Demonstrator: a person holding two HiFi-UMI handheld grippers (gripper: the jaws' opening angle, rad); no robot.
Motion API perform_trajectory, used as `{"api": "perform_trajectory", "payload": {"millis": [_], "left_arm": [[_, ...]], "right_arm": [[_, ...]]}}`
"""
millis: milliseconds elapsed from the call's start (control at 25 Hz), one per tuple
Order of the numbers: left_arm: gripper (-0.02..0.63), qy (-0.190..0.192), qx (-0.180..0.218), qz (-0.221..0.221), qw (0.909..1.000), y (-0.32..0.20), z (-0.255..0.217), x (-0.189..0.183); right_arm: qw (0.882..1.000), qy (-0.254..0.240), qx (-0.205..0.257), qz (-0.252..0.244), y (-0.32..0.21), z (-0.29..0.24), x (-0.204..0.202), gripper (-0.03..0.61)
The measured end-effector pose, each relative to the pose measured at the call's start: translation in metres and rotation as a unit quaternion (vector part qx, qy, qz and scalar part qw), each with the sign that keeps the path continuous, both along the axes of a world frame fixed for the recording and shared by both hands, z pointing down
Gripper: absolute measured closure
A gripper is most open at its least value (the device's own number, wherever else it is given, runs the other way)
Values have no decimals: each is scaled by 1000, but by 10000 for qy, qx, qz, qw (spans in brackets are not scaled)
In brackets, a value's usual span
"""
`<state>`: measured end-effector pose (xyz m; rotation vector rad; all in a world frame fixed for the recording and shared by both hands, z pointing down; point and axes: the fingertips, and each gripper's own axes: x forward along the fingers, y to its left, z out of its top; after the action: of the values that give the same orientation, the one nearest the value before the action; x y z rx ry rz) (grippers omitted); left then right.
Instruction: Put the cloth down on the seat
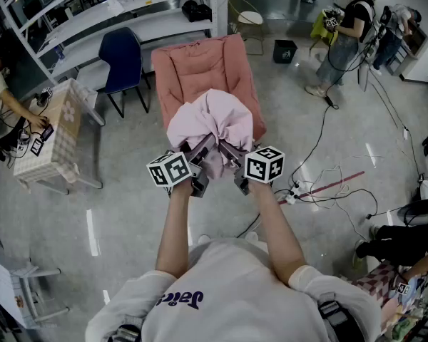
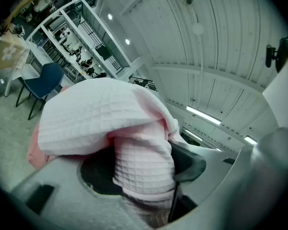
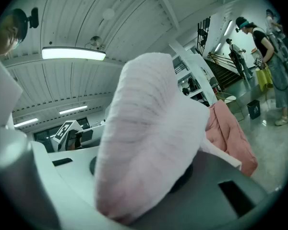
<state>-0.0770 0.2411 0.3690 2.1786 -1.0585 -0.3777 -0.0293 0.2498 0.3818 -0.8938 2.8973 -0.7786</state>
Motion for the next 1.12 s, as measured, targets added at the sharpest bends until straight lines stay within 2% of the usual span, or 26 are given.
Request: {"api": "perform_trajectory", "payload": {"millis": [440, 800, 1120], "left_arm": [[339, 117, -110, 125, 9998, 25, 12, -22], [339, 120, -211, 228, 9994, 42, 22, -55], [339, 232, -354, 271, 9987, 40, 38, -60]], "right_arm": [[9997, 164, -40, 151, 28, 12, -22, 482], [9988, 213, -110, 415, 45, 20, -55, 480], [9978, 374, -209, 505, 43, 34, -60, 480]]}}
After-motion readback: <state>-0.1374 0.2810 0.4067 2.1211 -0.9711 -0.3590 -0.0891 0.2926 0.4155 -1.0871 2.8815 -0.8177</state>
